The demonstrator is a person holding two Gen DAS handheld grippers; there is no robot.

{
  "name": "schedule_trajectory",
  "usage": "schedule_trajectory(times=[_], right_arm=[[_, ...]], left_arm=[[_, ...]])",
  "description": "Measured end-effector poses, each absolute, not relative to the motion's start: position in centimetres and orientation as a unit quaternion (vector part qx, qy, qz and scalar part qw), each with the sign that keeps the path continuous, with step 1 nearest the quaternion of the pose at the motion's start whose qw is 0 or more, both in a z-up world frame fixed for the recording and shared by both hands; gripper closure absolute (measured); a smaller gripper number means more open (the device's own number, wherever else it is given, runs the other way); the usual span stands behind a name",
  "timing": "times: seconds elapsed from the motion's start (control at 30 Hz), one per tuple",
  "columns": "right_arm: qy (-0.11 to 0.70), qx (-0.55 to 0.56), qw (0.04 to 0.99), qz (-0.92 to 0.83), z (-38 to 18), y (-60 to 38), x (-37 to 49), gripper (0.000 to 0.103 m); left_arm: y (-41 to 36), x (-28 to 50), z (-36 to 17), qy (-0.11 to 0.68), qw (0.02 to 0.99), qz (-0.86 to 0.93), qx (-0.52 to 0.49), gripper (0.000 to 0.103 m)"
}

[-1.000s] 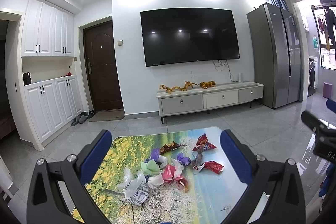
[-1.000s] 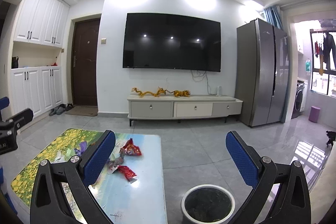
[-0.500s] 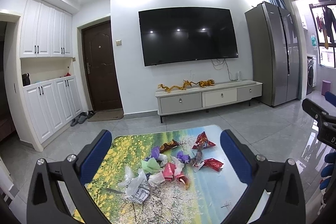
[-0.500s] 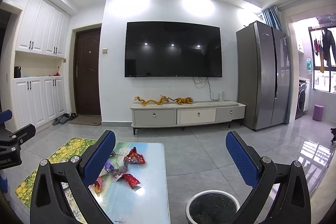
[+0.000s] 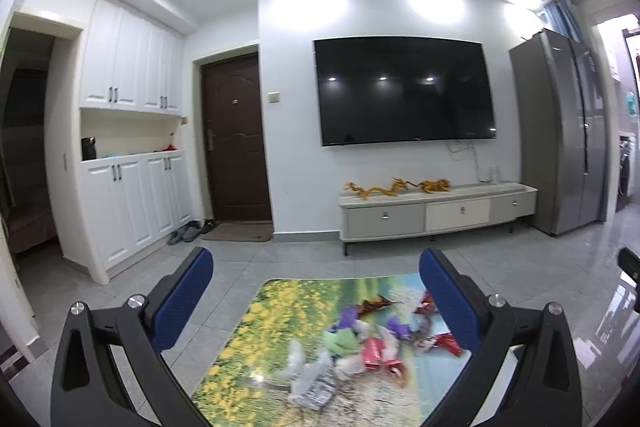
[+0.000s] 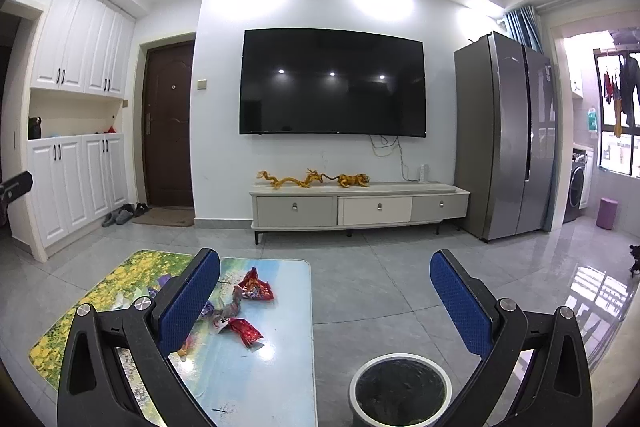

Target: Collect trash

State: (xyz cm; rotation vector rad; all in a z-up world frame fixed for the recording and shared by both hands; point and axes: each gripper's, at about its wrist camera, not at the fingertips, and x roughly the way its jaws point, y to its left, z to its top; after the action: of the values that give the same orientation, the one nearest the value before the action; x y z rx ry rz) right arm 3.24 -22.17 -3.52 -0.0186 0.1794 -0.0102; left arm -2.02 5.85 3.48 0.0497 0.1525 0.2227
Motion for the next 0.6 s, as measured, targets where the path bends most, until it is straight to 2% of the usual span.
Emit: schedule_trajectory(times=[0.37, 0.6], right_arm=[[0.098, -0.016, 0.995, 0.017, -3.7, -22.8, 4.9, 0.0], [0.161, -0.02, 0.986, 0.049, -6.9, -22.2, 9.6, 0.001]], left_arm=[[10.7, 0.3, 1.6, 0.141, 0.983, 0.116, 0.009, 0.0], [14.0, 3.7, -5.4, 0.231, 0.97, 0.072, -0.019, 0.0]])
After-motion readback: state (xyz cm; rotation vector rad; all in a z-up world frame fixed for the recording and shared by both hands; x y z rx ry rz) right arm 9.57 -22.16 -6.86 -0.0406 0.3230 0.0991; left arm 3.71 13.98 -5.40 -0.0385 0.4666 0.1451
